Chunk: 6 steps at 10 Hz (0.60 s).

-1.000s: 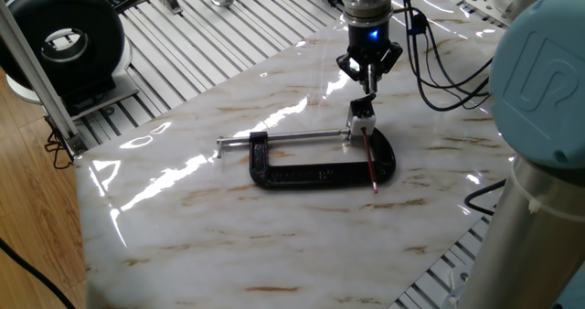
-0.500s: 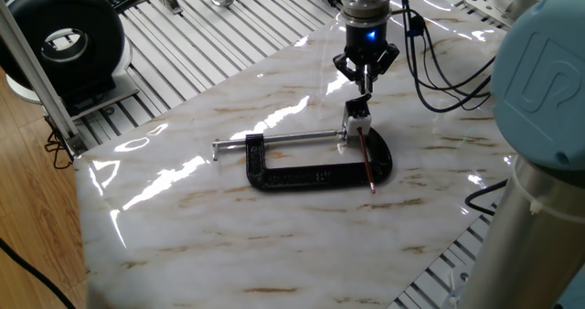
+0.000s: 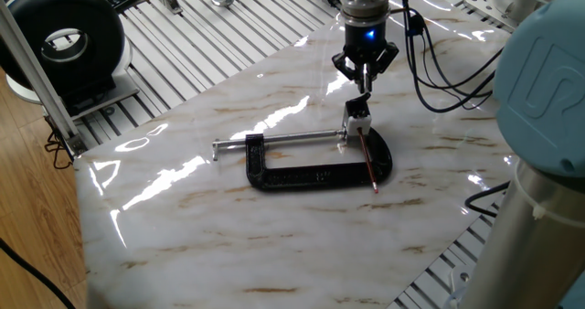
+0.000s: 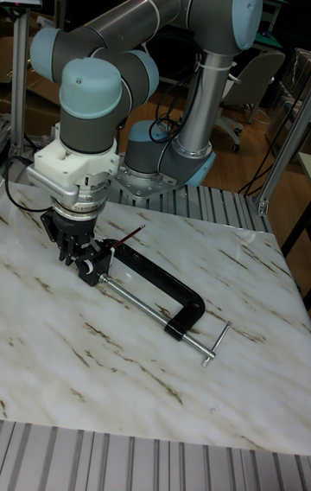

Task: Sharpen the pencil with a pencil sharpener

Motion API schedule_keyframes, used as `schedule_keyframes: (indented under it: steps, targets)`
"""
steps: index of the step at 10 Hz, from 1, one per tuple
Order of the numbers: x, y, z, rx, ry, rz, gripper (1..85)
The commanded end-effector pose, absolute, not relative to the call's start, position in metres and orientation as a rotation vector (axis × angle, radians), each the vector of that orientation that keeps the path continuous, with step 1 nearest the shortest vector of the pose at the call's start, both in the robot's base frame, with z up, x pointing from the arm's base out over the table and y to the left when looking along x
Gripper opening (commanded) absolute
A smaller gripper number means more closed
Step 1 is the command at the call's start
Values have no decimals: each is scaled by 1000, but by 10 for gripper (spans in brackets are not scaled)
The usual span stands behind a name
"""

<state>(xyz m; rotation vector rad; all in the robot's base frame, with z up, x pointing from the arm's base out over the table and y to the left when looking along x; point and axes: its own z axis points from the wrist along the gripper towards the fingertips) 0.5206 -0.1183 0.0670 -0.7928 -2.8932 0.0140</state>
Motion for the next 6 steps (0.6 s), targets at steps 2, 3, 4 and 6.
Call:
schedule_keyframes:
  steps: [2,3,4,6]
  targets:
    - [527,-111,70,-807,-2902,2,10]
    - [530,-110,70,-810,-2910,-4,10]
    - [534,-108,69,-812,-2919,-15,10]
    - [538,-105,68,-815,-2932,-29,10]
